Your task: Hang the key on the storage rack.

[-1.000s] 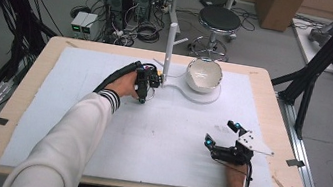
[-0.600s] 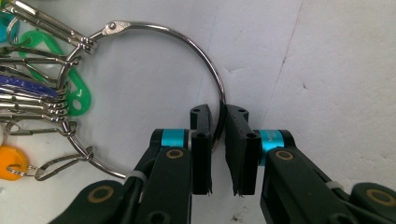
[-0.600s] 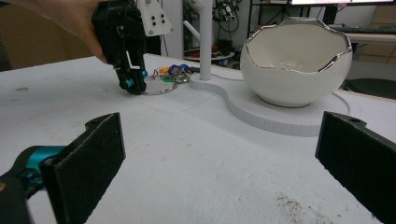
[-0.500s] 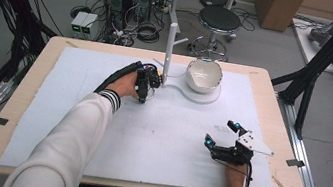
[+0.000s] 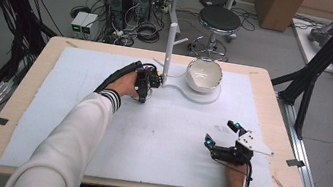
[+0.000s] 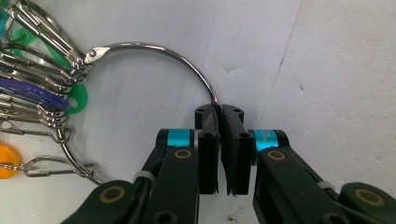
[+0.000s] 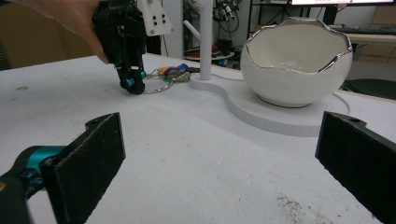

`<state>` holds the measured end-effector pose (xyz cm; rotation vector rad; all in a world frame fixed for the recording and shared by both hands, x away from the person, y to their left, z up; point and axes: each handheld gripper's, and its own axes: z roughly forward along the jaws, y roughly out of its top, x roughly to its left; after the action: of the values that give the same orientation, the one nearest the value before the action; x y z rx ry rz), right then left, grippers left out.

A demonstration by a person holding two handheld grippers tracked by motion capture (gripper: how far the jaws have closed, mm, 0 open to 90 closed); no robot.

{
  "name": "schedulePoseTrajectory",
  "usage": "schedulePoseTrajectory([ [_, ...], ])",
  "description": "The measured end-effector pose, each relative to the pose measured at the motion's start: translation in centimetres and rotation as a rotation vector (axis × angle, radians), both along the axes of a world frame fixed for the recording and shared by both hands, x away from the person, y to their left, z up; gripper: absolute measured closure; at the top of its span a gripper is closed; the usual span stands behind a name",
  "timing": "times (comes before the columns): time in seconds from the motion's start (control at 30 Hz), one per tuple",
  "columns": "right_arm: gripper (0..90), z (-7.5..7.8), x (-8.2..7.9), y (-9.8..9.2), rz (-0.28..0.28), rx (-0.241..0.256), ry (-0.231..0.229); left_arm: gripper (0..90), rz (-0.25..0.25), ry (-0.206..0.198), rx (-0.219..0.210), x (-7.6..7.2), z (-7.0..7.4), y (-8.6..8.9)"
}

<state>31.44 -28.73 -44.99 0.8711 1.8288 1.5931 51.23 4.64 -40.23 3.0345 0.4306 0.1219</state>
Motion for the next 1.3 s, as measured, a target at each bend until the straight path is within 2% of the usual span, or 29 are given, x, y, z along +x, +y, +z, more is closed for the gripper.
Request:
schedulePoseTrajectory([
  [0.17, 0.9, 0.0, 0.0, 0.0, 0.003, 0.002, 0.004, 85.0, 0.001, -0.001, 0.004, 0.0, 0.1, 0.0],
  [0.3, 0.9, 0.0, 0.0, 0.0, -0.001, 0.002, 0.003, 86.0, -0.003, -0.004, -0.014, -0.2, 0.6, 0.4],
  [0.4, 0.9, 0.0, 0.0, 0.0, 0.003, 0.002, 0.003, 86.5, -0.014, -0.026, -0.046, -0.5, 1.6, 0.8],
  [0.53, 0.9, 0.0, 0.0, 0.0, 0.002, -0.001, 0.0, 86.7, -0.013, -0.043, -0.06, -0.8, 2.4, 1.2],
  [0.6, 0.9, 0.0, 0.0, 0.0, 0.0, -0.001, 0.001, 86.8, -0.017, -0.074, -0.076, -1.0, 3.3, 1.7],
  [0.7, 0.9, 0.0, 0.0, 0.0, 0.001, 0.0, -0.001, 86.9, -0.019, -0.098, -0.091, -1.2, 4.2, 2.2],
  [0.77, 0.9, 0.0, -0.1, 0.1, 0.002, 0.002, 0.007, 87.1, -0.012, -0.122, -0.125, -1.5, 5.3, 2.9],
  [0.8, 0.9, 0.0, -0.1, 0.1, 0.001, 0.002, 0.007, 87.1, -0.012, -0.122, -0.125, -1.5, 5.3, 2.9],
  [0.83, 0.9, 0.0, -0.1, 0.1, 0.001, 0.001, 0.007, 87.2, -0.007, -0.142, -0.15, -1.8, 5.9, 3.3],
  [0.87, 0.9, 0.0, -0.1, 0.1, 0.001, 0.002, 0.007, 87.2, -0.007, -0.142, -0.15, -1.8, 5.9, 3.3],
  [0.9, 0.9, 0.0, -0.1, 0.1, 0.001, 0.002, 0.004, 87.3, 0.002, -0.156, -0.172, -1.9, 6.5, 3.8],
  [0.97, 0.9, 0.0, -0.1, 0.1, 0.001, 0.002, 0.007, 87.3, 0.0, -0.167, -0.173, -2.0, 6.8, 3.9],
  [1.0, 0.9, 0.0, -0.1, 0.1, 0.001, 0.001, 0.007, 87.4, 0.012, -0.171, -0.192, -2.2, 7.3, 4.3],
  [1.03, 0.9, 0.0, -0.1, 0.1, 0.002, 0.0, 0.006, 87.4, 0.012, -0.171, -0.192, -2.2, 7.3, 4.3],
  [1.07, 0.9, 0.0, -0.1, 0.1, 0.0, 0.0, 0.007, 87.4, 0.028, -0.181, -0.218, -2.5, 7.7, 4.6],
  [1.1, 0.9, 0.0, -0.1, 0.1, 0.001, 0.0, 0.006, 87.4, 0.028, -0.181, -0.218, -2.5, 7.7, 4.6],
  [1.2, 0.9, 0.0, -0.1, 0.1, 0.001, -0.002, 0.006, 87.5, 0.033, -0.191, -0.271, -2.8, 8.4, 5.4],
  [1.23, 0.9, 0.0, -0.1, 0.1, 0.001, -0.002, 0.006, 87.4, 0.033, -0.191, -0.271, -2.8, 8.4, 5.4],
  [1.3, 0.9, 0.0, -0.1, 0.1, 0.001, -0.001, 0.006, 87.5, 0.04, -0.201, -0.303, -2.9, 8.8, 5.7],
])
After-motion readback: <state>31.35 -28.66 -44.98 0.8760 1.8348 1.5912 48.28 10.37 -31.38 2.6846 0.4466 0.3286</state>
